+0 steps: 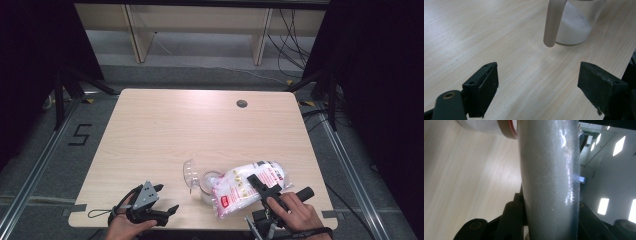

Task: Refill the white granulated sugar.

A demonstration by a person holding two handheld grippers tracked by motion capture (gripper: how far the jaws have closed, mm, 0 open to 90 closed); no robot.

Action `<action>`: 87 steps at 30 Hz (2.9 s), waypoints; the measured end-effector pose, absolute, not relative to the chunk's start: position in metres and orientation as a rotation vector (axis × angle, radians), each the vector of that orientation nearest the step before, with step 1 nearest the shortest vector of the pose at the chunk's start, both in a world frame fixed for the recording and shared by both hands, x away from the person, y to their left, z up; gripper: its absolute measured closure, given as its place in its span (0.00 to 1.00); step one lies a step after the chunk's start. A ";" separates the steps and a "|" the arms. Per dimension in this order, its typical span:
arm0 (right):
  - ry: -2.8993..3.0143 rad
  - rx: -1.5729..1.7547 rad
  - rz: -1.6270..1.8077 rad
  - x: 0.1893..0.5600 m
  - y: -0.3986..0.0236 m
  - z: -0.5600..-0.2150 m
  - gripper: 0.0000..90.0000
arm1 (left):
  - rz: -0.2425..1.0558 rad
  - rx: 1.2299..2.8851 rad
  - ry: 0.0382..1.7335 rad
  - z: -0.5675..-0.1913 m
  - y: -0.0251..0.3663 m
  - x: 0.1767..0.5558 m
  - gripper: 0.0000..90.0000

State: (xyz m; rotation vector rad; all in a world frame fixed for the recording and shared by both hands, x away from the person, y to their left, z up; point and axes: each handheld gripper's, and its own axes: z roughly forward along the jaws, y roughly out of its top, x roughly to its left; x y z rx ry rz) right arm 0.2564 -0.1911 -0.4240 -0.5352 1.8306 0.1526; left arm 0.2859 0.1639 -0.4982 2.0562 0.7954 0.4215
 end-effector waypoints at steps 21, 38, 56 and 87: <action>2.046 -0.167 0.673 0.280 -0.216 -0.433 0.85 | 0.413 2.033 0.799 -0.499 0.163 0.286 0.18; 2.094 0.163 1.158 0.306 -0.240 -0.449 0.87 | 0.422 2.059 0.776 -0.498 0.163 0.287 0.18; 2.050 0.387 1.330 0.337 -0.248 -0.462 0.87 | 0.413 2.050 0.793 -0.499 0.163 0.286 0.18; 2.030 0.605 1.399 0.359 -0.268 -0.473 0.87 | 0.423 2.046 0.795 -0.498 0.163 0.285 0.18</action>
